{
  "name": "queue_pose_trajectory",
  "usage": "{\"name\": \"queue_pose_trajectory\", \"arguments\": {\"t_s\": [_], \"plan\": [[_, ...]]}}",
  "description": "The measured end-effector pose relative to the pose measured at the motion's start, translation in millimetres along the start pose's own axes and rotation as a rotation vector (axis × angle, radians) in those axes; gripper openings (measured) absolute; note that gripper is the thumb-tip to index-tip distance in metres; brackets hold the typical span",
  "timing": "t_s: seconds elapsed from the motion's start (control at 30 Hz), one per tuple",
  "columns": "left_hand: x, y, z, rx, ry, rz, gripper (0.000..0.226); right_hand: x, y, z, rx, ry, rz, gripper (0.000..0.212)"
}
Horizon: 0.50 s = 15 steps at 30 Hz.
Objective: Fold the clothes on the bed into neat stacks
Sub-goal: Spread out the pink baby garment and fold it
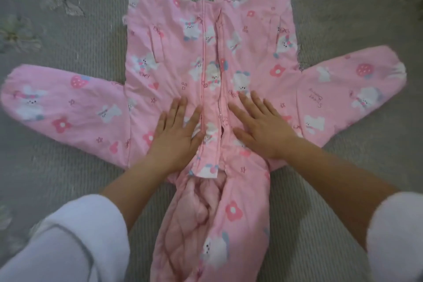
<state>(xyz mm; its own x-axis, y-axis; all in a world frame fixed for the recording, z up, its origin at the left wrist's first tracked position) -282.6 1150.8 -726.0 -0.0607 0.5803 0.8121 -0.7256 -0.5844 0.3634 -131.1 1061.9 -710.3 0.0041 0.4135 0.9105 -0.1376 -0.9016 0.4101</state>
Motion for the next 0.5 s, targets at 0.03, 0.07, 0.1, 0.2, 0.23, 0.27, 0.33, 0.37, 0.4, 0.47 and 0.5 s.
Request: {"name": "queue_pose_trajectory", "arguments": {"t_s": [0.03,0.07,0.1,0.2,0.23,0.27,0.33,0.37,0.4,0.47,0.5], "plan": [[1.4,3.4,3.7,-0.016,0.027,-0.032,0.060,7.6,7.1,-2.9,0.011,-0.051,0.013,0.062],[4.9,9.9,9.3,-0.049,0.072,-0.041,0.057,19.3,17.6,-7.4,0.007,-0.111,0.076,0.061],[11.5,21.1,16.3,-0.102,0.125,-0.014,0.053,32.7,34.3,-12.8,-0.007,-0.165,0.175,0.059],[31.6,79.6,19.0,-0.225,0.179,0.166,0.055,41.4,101.8,-42.7,0.053,-0.207,0.377,0.062],[33.1,102.8,12.3,-0.234,0.160,0.219,0.060,30.4,125.3,-58.9,0.127,-0.172,0.384,0.070],[30.1,125.3,3.9,-0.236,0.126,0.250,0.065,16.1,147.3,-75.5,0.212,-0.108,0.379,0.080],[15.9,156.5,-10.0,-0.245,0.014,0.222,0.076,-16.9,179.5,-104.8,0.389,0.077,0.305,0.103],[8.1,162.5,-14.5,-0.253,-0.035,0.179,0.081,-31.5,188.1,-115.6,0.455,0.157,0.249,0.112],[2.3,162.9,-16.6,-0.268,-0.069,0.137,0.084,-40.0,190.6,-122.0,0.485,0.199,0.221,0.117],[-0.6,152.6,-13.7,-0.289,-0.090,0.072,0.081,-36.2,182.1,-123.7,0.472,0.196,0.254,0.108],[-0.4,144.2,-10.0,-0.296,-0.093,0.033,0.083,-30.4,175.0,-122.4,0.463,0.172,0.271,0.099]]}}
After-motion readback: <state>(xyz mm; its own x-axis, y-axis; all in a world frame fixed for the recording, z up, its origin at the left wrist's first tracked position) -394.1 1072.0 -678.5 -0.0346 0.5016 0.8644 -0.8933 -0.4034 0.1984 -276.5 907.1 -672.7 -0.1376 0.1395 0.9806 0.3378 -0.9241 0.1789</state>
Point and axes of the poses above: each hand's wrist, its own y-axis away from the middle knuckle, its own x-axis out of the back of the hand, z = x × y, the point moved 9 cm from there along -y, towards the middle knuckle, and after that the axes turned 14 degrees about y, right-handed, at the moved point
